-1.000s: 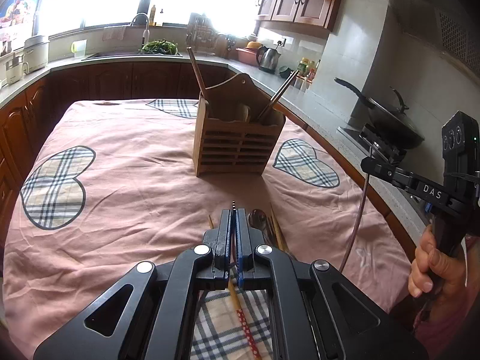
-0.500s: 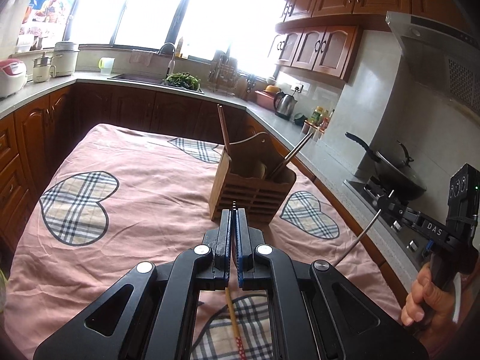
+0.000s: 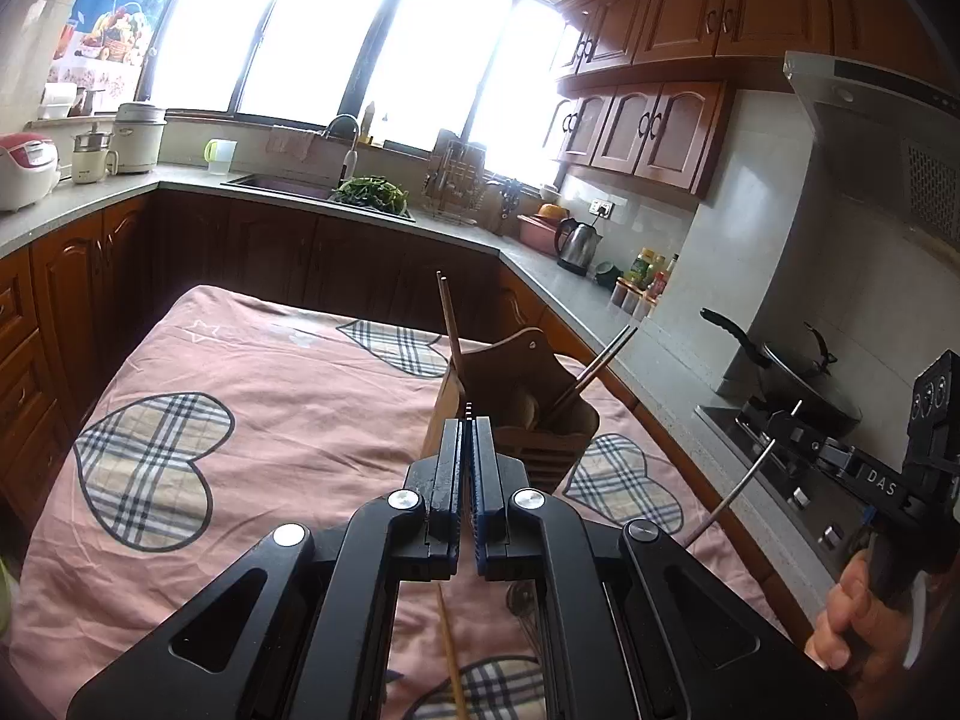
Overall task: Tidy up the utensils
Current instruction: 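Lift both held chopsticks and carry them over the wooden holder, then lower both chopsticks into the holder and open both tools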
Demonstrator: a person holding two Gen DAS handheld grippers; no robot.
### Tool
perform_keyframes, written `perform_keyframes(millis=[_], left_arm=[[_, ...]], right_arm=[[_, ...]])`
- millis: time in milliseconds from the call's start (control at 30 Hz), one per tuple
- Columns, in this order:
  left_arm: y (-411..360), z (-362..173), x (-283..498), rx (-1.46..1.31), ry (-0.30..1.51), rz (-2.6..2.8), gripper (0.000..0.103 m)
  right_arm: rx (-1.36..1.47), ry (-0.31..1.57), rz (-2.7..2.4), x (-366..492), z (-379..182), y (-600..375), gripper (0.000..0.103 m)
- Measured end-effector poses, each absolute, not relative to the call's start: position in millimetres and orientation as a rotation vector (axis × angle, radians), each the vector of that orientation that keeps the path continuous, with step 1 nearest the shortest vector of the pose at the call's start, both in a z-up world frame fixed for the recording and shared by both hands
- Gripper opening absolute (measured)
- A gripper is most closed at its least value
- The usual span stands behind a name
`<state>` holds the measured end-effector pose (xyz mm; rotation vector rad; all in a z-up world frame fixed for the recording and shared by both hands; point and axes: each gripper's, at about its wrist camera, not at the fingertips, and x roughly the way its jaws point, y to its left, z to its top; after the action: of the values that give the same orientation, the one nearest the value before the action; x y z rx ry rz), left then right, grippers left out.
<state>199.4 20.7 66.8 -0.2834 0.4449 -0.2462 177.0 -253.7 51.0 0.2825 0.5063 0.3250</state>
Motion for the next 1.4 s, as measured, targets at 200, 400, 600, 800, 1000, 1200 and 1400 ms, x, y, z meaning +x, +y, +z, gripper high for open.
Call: perform_keyframes(millis=[200, 400, 600, 800, 1000, 1200, 1400], left_arm=[[19.9, 80.4, 222.4, -0.278, 0.408, -0.217, 0.002], [15.7, 99.1, 251.2, -0.255, 0.352, -0.174, 0.002], [16.1, 111.4, 289.6, -0.256, 0.310, -0.124, 0.002], [12.0, 115.1, 322.6, -0.243, 0.272, -0.070, 0.002], [2.0, 105.1, 346.0, -0.193, 0.215, -0.001, 0.002], [-13.3, 74.8, 356.0, -0.139, 0.197, 0.025, 0.002], [-28.8, 47.4, 364.6, -0.094, 0.231, 0.017, 0.002]], right_arm=[[0.287, 0.462, 0.321, 192.8, 65.9, -255.6, 0.004], [0.299, 0.412, 0.309, 215.3, 80.1, -260.4, 0.004], [0.306, 0.368, 0.296, 240.7, 92.9, -262.6, 0.004], [0.284, 0.331, 0.279, 271.4, 100.8, -259.6, 0.004], [0.257, 0.285, 0.263, 296.4, 97.7, -253.9, 0.004], [0.220, 0.309, 0.259, 316.9, 72.5, -241.3, 0.004], [0.241, 0.377, 0.261, 328.8, 31.6, -238.3, 0.004]])
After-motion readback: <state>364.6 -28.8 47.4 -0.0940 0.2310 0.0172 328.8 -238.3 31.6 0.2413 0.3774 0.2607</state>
